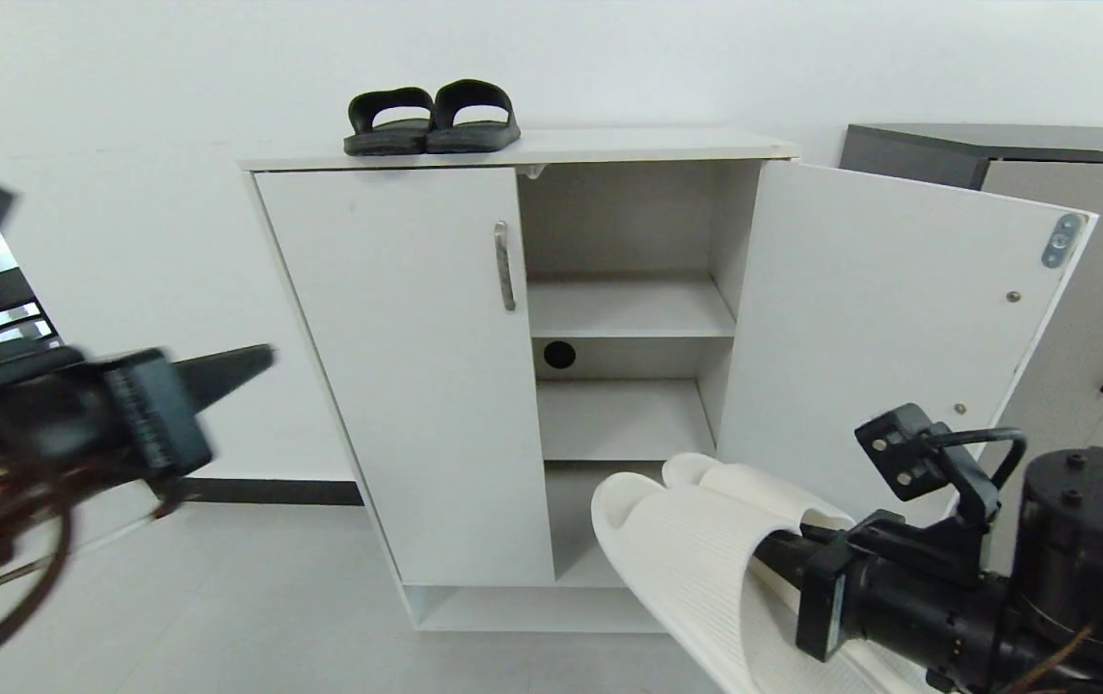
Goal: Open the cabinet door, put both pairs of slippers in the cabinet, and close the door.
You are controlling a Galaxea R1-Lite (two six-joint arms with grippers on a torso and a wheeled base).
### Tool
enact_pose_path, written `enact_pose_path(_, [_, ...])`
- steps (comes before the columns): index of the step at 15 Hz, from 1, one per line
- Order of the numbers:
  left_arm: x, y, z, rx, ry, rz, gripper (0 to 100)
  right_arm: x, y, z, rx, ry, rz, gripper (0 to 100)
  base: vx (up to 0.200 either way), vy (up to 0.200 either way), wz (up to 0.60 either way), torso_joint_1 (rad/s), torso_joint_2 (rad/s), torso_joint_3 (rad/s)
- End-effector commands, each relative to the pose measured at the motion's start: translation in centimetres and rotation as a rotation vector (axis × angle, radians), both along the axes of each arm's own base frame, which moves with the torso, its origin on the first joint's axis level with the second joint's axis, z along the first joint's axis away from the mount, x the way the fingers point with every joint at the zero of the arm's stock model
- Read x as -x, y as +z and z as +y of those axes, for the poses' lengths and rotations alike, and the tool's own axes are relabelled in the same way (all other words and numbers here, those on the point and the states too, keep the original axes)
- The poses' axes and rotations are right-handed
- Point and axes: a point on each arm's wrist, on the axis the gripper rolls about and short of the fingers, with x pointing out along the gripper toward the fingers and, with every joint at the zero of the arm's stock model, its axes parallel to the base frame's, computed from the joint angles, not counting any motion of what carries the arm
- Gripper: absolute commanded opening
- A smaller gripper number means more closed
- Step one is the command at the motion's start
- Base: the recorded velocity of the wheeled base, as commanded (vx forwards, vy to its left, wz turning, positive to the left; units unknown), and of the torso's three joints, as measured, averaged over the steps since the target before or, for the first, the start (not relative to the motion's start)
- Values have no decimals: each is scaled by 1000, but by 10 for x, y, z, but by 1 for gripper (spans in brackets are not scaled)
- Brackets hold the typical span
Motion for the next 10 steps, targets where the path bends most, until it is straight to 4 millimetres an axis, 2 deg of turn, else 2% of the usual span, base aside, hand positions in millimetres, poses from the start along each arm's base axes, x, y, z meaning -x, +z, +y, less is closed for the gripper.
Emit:
enact_pose_path(1, [139, -53, 75, -29, 469, -44, 0, -11, -8, 10, 52, -38, 34, 0, 0, 0, 0, 0, 0, 0])
enact_pose_path(3, [160, -90, 74, -110, 655, -39, 0, -10, -6, 11, 50, -36, 29, 0, 0, 0, 0, 0, 0, 0])
enact_pose_path(4, [168, -120, 69, -208, 746, -31, 0, -9, -5, 10, 49, -36, 28, 0, 0, 0, 0, 0, 0, 0])
enact_pose_path(5, [171, -136, 67, -253, 744, -51, 0, -8, -5, 9, 49, -35, 26, 0, 0, 0, 0, 0, 0, 0])
enact_pose_path(7, [163, -162, 69, -266, 649, -91, 0, -8, -5, 8, 52, -35, 26, 0, 0, 0, 0, 0, 0, 0])
enact_pose_path(8, [156, -173, 66, -260, 539, -90, 0, -8, -5, 8, 51, -34, 27, 0, 0, 0, 0, 0, 0, 0])
enact_pose_path(10, [144, -187, 61, -218, 311, -194, 0, -6, -8, 7, 61, -32, 35, 0, 0, 0, 0, 0, 0, 0])
